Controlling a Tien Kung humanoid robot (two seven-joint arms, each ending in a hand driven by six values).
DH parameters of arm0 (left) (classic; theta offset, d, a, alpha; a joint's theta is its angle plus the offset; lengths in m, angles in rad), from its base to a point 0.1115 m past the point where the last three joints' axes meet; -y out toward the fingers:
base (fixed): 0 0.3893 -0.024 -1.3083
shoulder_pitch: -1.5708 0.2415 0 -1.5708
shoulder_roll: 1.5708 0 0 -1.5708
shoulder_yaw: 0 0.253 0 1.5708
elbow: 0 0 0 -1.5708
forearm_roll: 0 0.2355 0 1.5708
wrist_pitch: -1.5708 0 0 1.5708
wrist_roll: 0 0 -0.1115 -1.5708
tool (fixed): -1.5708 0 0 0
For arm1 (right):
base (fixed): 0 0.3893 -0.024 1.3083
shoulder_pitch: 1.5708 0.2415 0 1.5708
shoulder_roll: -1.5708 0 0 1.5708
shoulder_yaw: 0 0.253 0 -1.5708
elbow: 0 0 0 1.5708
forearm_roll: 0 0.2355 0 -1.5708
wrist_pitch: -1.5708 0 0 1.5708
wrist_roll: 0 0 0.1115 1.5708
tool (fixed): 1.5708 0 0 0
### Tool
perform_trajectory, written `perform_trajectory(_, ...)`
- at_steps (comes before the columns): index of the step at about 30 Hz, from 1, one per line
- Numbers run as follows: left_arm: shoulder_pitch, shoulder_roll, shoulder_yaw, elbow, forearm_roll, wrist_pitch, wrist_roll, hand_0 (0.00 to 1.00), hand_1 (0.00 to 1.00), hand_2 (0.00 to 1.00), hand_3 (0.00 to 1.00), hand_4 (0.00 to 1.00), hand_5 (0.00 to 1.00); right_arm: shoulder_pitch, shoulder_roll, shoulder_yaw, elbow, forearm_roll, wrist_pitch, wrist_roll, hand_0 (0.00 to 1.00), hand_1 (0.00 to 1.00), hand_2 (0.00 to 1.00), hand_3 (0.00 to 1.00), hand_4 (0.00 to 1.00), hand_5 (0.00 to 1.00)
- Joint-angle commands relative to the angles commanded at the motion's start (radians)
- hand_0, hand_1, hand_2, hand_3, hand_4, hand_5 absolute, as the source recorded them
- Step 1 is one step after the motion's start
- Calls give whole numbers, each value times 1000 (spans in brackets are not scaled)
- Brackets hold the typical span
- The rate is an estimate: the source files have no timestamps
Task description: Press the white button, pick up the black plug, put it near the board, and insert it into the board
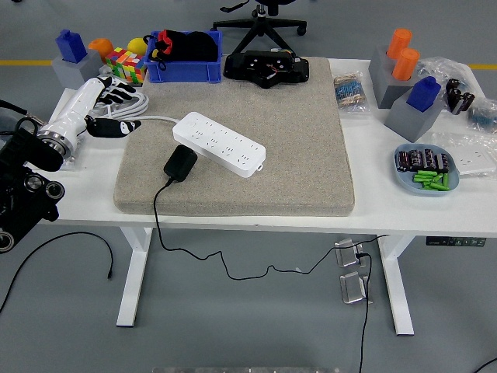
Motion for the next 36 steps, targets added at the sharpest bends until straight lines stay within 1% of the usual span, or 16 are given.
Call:
perform_trajectory(2,-15,4,24,4,11,-2,6,486,533,562,678,552,2,1,-1,0,0,0,0,0,672,681,671,631,699,491)
perform_trajectory(4,-54,14,81,16,26,-9,19,486,533,562,678,552,2,1,-2,1,0,2,0,-1,672,681,671,631,699,491)
perform_trajectory(5,-72,17,108,22,28,-12,24,254,229,362,679,2,2,1,-2,1,0,2,1,-1,672,681,669,630,699,489)
perform_trajectory(10,-166,19,243,68,8,-22,44,254,229,362,679,2,2,3,-6,0,-2,3,1,-2,672,681,669,630,699,489)
perform_trajectory(11,-179,17,262,77,-1,-22,44,108,84,249,718,2,2,3,-6,-1,-2,4,1,-2,672,681,663,630,699,490)
perform_trajectory(12,-193,13,281,89,-11,-21,45,108,84,249,718,2,2,4,-6,-1,-2,5,1,-2,672,681,663,630,699,490)
perform_trajectory(14,-224,-5,323,129,-45,-23,45,108,84,249,718,2,2,4,-6,-3,-2,6,2,-3,672,681,663,630,699,490)
perform_trajectory(16,-239,-17,347,153,-61,-23,44,108,84,249,718,2,2,3,-6,-4,-2,6,1,-2,672,681,663,630,699,490)
perform_trajectory(17,-250,-29,367,171,-74,-23,43,78,19,187,722,2,2,3,-5,-5,-3,7,2,-3,672,682,656,630,699,491)
perform_trajectory(22,-296,-80,445,244,-133,-25,45,78,19,187,722,2,2,3,-3,-10,-5,12,2,-4,672,682,656,630,699,491)
perform_trajectory(23,-307,-92,465,263,-147,-25,46,47,4,160,741,2,2,4,-3,-12,-5,12,3,-4,672,682,649,629,699,491)
perform_trajectory(24,-315,-101,478,277,-159,-26,45,47,4,160,741,2,2,4,-3,-12,-5,12,3,-4,672,682,649,629,699,491)
perform_trajectory(26,-339,-129,520,320,-196,-28,46,47,4,160,741,2,2,5,-4,-13,-4,15,2,-3,672,682,649,629,699,491)
perform_trajectory(28,-352,-143,542,342,-213,-29,46,47,4,160,741,2,2,6,-5,-16,-4,16,2,-3,672,682,649,629,699,491)
perform_trajectory(30,-375,-167,589,381,-249,-29,44,31,3,157,749,2,2,7,-6,-20,-4,18,2,-3,672,681,645,629,699,491)
perform_trajectory(36,-412,-212,678,454,-316,-28,39,33,7,151,749,2,2,10,-6,-32,-5,23,2,-3,672,681,648,630,699,491)
